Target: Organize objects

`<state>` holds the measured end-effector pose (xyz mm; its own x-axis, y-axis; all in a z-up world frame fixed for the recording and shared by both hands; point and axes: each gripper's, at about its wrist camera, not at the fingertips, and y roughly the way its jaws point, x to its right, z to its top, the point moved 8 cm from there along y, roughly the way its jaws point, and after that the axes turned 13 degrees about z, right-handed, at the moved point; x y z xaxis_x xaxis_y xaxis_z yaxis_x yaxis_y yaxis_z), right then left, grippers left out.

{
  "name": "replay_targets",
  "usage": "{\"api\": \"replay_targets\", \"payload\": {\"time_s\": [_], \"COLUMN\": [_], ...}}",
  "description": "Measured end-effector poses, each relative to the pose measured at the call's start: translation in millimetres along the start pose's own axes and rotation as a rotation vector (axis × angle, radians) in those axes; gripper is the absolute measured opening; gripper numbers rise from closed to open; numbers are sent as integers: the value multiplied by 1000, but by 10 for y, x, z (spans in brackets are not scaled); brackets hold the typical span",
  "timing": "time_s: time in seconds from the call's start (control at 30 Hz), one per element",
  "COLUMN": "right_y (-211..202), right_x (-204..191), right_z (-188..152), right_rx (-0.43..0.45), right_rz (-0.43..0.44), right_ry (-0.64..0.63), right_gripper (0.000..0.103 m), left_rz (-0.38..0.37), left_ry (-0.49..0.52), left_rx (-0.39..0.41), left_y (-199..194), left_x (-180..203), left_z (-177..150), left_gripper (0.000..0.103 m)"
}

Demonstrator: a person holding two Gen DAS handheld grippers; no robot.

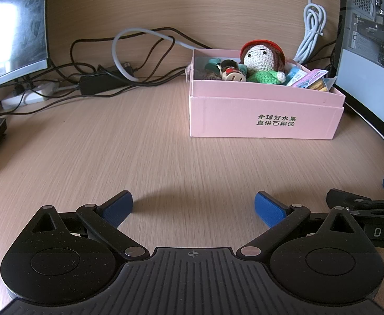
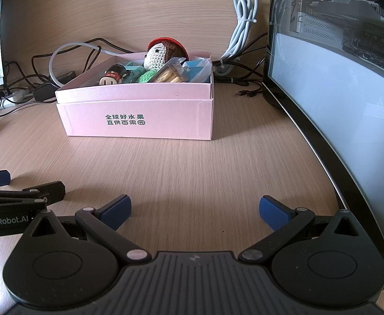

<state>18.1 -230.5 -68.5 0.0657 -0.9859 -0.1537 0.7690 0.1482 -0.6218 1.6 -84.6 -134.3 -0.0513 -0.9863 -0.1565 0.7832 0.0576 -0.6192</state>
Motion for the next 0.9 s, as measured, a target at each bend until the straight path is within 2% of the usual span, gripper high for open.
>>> {"api": "replay_targets", "payload": {"time_s": [0.47,0.67,0.9], "right_y": [2,5,6], "right_x": [-2,-3,-3], "right_z": [-4,-6,-6], "right_rx": [0,0,0], "right_rz": [1,1,1], "right_ry": [-1,-1,-1], "right_gripper": [103,103,103], "left_rz": [16,-25,-31], "left_ry": [-13,16,18], "left_rx": [-3,4,3], "left_y": [73,10,-12], "left_x": [31,17,10], "left_z": [64,10,-4], "left_gripper": [102,101,101]}}
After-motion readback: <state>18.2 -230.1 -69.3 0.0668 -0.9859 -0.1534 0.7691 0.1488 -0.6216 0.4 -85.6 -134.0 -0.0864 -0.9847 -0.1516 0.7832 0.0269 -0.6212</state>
